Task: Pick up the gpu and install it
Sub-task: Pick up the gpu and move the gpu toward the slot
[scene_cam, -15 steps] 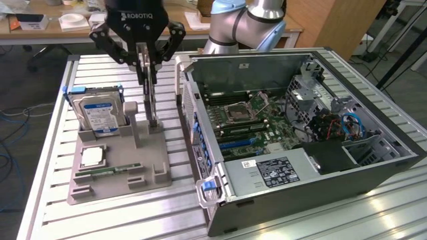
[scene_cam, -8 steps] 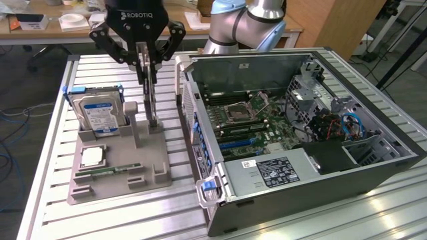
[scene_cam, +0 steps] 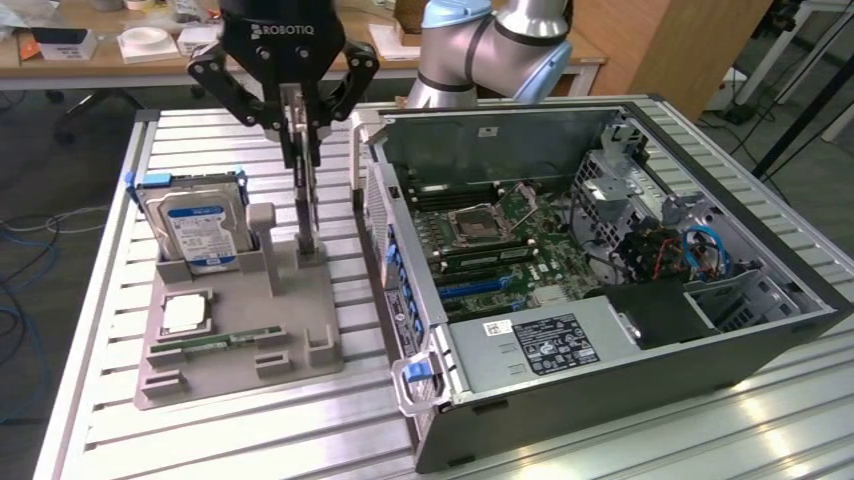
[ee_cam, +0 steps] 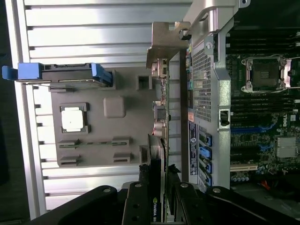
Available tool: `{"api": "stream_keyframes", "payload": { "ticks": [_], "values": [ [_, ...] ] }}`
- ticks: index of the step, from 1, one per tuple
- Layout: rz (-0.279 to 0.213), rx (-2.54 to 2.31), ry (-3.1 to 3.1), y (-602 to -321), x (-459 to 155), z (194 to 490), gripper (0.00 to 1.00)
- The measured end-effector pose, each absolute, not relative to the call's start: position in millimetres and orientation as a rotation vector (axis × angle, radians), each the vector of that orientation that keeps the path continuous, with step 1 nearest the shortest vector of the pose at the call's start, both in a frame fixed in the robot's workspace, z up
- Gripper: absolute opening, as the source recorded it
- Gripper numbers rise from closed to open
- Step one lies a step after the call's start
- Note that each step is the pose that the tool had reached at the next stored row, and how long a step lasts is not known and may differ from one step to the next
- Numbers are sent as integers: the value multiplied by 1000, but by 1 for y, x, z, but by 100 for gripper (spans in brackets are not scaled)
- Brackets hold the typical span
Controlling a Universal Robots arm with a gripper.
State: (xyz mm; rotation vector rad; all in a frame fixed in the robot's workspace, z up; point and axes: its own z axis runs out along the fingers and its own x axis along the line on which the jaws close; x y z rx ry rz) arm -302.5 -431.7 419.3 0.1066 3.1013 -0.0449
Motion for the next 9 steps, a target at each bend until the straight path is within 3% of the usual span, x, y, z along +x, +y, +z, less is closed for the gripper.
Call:
{"api": "stream_keyframes", "payload": {
  "ticks": [9],
  "values": [
    [-45, 106, 3101, -432, -283, 419, 26]
  ]
}}
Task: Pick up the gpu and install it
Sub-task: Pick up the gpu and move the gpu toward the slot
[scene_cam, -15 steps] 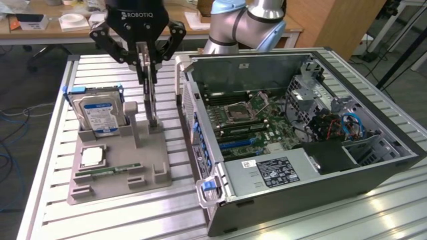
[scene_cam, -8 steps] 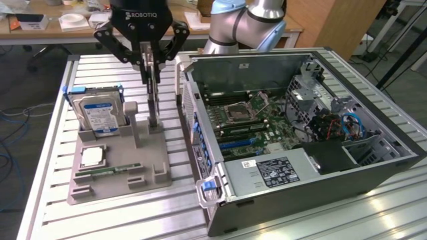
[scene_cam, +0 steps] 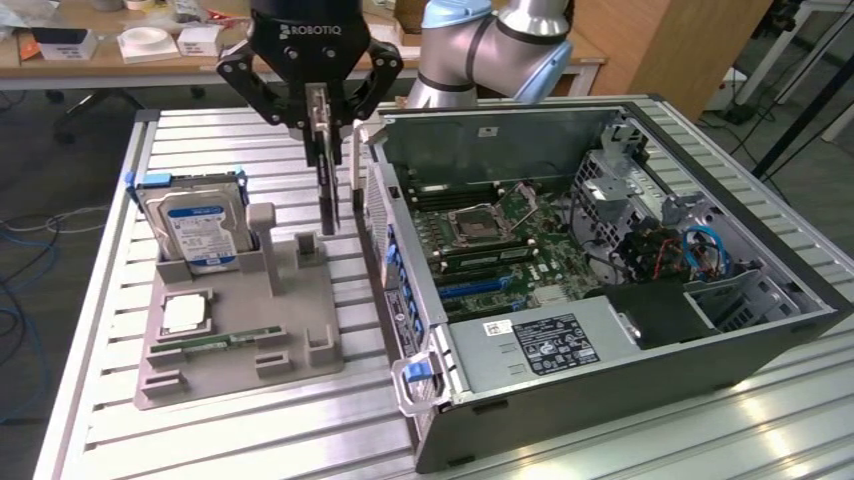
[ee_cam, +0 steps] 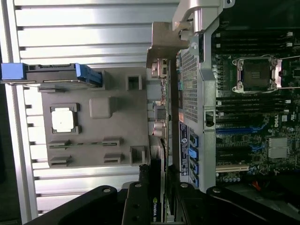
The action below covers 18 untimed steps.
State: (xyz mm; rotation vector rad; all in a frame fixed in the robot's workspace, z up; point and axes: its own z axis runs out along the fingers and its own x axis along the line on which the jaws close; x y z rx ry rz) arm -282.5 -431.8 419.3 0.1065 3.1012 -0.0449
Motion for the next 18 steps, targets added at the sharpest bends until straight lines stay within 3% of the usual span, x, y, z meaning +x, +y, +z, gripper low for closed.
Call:
{"api": "stream_keyframes", "payload": {
  "ticks": [18],
  "values": [
    [-45, 105, 3101, -432, -238, 419, 26]
  ]
}}
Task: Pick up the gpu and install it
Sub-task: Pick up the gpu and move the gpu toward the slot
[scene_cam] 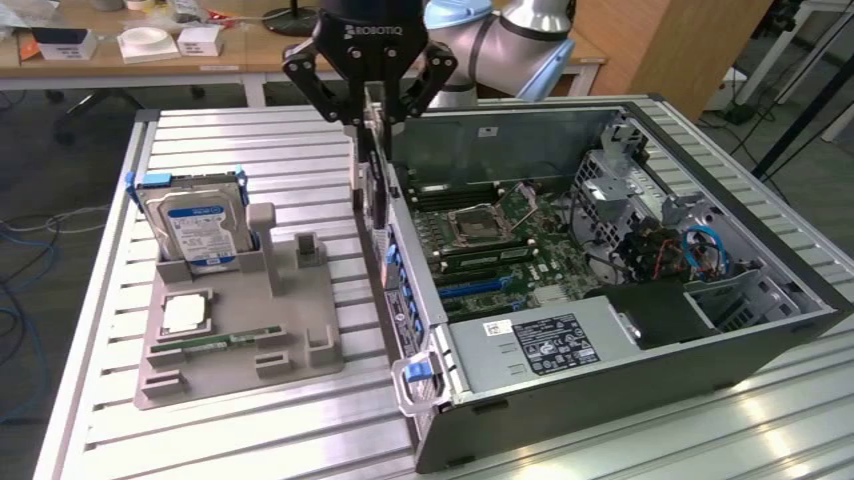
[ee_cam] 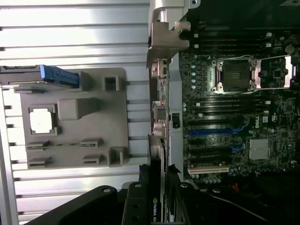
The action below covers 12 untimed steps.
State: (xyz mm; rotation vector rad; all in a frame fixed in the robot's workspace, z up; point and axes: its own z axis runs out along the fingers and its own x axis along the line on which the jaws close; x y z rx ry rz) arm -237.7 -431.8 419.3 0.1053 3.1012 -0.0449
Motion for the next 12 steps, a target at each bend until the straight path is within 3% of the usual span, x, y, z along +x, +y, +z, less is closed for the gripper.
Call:
{"api": "stream_keyframes", "payload": {
  "ticks": [12],
  "values": [
    [-45, 105, 3101, -432, -211, 419, 26]
  ]
}}
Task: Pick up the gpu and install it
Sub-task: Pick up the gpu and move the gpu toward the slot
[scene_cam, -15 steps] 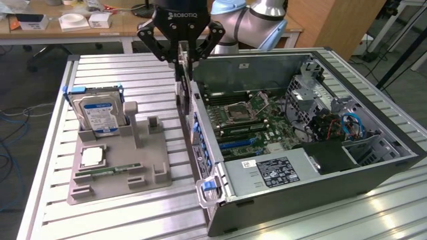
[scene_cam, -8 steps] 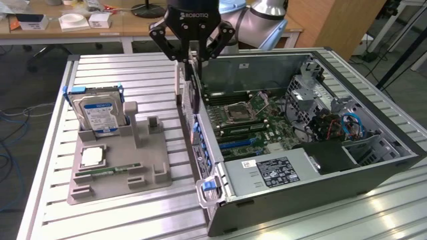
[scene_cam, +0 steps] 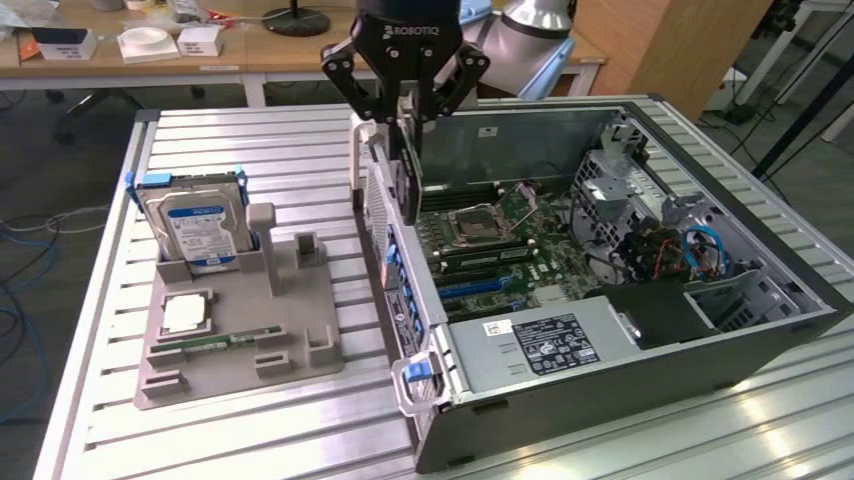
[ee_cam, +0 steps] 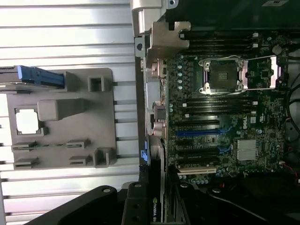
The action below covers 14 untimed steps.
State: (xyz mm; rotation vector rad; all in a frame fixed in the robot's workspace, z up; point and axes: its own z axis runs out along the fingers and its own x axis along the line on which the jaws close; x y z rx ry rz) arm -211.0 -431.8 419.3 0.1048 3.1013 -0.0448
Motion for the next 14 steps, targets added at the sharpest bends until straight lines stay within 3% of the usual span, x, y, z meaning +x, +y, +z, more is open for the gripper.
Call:
{"api": "stream_keyframes", "payload": {
  "ticks": [14],
  "values": [
    [-45, 105, 3101, -432, -180, 419, 26]
  ]
}}
